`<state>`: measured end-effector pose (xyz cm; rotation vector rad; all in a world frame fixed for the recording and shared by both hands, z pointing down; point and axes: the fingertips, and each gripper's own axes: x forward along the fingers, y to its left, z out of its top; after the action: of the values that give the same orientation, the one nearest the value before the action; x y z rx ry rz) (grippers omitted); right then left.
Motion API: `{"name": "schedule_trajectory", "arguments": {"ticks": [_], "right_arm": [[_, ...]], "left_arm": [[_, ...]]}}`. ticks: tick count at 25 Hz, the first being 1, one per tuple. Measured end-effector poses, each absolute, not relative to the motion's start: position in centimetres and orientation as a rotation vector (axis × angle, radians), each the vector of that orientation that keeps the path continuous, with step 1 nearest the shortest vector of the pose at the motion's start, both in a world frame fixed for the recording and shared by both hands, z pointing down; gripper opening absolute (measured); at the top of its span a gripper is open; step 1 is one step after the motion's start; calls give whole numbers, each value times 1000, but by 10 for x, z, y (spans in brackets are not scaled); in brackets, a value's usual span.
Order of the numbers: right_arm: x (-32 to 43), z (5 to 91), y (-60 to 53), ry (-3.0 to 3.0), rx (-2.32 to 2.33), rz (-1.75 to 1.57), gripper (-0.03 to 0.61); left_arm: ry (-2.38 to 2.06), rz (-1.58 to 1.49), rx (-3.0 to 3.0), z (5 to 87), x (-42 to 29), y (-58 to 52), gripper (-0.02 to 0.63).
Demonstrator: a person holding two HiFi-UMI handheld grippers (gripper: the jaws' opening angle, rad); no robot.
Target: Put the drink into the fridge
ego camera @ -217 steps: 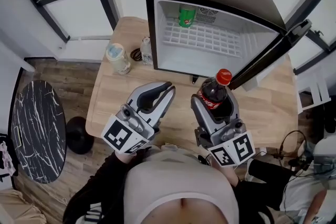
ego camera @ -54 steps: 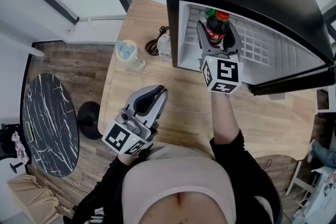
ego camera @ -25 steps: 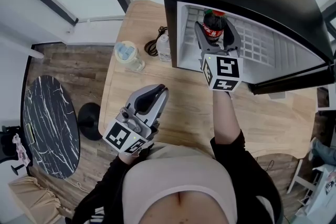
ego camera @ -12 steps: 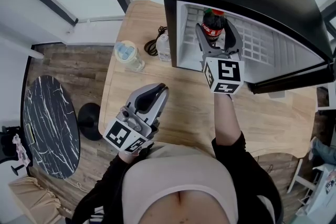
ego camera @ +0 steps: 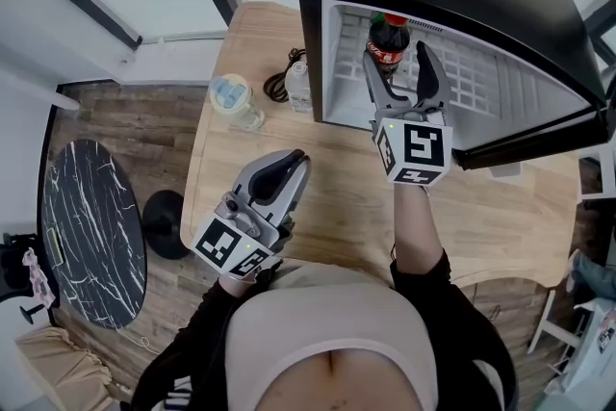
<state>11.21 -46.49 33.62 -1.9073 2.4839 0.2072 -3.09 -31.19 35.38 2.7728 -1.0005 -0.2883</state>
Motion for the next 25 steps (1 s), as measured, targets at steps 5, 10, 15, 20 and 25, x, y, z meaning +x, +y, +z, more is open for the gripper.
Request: {"name": "schedule_trajectory", "arguments": {"ticks": [5, 10, 15, 20, 25], "right_arm": [[111, 328, -449, 2478, -1884, 221, 344], [114, 322, -431, 2480, -1861, 213, 344], [113, 318, -411, 2492, -1845, 222, 342], [115, 309, -389, 2471, -1814, 239, 268], [116, 298, -367, 2452, -1781, 292, 190]], "left_arm": [[-979, -293, 2787, 351, -26, -309, 40], [-952, -273, 2812, 350, -19, -307, 41], [-936, -278, 2830, 346, -14, -305, 41], [-912, -290, 2855, 339, -6, -303, 40], [-872, -298, 2883, 333, 3, -299, 41]]}}
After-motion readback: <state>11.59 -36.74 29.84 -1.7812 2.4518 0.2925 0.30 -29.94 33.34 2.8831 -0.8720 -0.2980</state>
